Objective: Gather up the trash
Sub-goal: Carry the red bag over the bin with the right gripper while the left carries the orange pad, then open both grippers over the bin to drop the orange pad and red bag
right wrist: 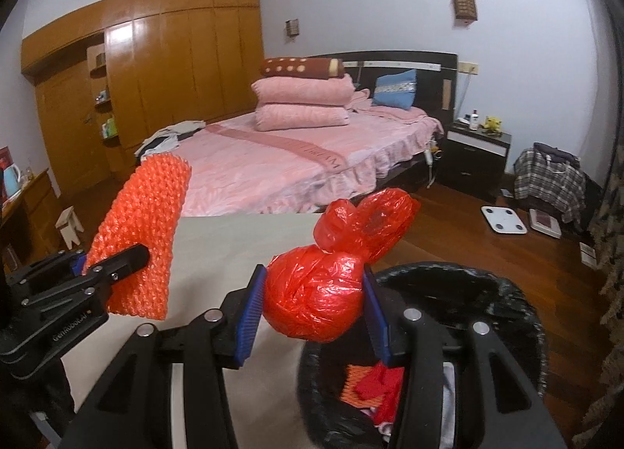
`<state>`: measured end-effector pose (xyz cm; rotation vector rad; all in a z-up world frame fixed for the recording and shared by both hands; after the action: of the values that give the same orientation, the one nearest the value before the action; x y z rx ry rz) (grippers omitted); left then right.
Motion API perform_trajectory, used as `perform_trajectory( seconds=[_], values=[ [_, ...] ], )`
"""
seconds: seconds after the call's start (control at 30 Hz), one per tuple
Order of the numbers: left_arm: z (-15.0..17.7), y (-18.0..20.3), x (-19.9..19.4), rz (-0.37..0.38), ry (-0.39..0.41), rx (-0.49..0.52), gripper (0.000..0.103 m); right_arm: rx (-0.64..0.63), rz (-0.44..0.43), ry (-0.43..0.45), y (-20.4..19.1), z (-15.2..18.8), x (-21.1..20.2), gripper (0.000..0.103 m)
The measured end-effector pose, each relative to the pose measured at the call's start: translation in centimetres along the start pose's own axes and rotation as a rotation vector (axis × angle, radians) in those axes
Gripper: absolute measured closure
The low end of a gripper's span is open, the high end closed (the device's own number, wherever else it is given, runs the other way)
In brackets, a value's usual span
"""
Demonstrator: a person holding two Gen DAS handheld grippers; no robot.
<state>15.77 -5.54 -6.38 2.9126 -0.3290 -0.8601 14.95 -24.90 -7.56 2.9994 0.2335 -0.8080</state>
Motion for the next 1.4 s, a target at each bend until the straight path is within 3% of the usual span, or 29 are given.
perform_trajectory(
  seconds=[0.83,1.4],
  values=[
    [1.0,11.4,4.5,0.194,-0.029,0.122,0.076,0.073,0.208,-0.018,10.9,3.4,-3.0,0.056],
    [2.9,16.0,11.1,0.289,-0.109,0.18,0.076,0.105,0.279,-0.08,15.8,5.8,-0.2,0.056]
  ],
)
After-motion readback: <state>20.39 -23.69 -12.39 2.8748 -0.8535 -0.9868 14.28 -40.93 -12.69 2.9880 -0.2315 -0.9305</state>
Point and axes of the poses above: each gripper's, at about its wrist camera, not at the fingertips, and x roughly the way its jaws point, y to its right, z to its underside, the point moved 4 cm from there along x, roughly the way its jaws point, and after that the axes turned 5 degrees about -x, right-handed, at the moved point
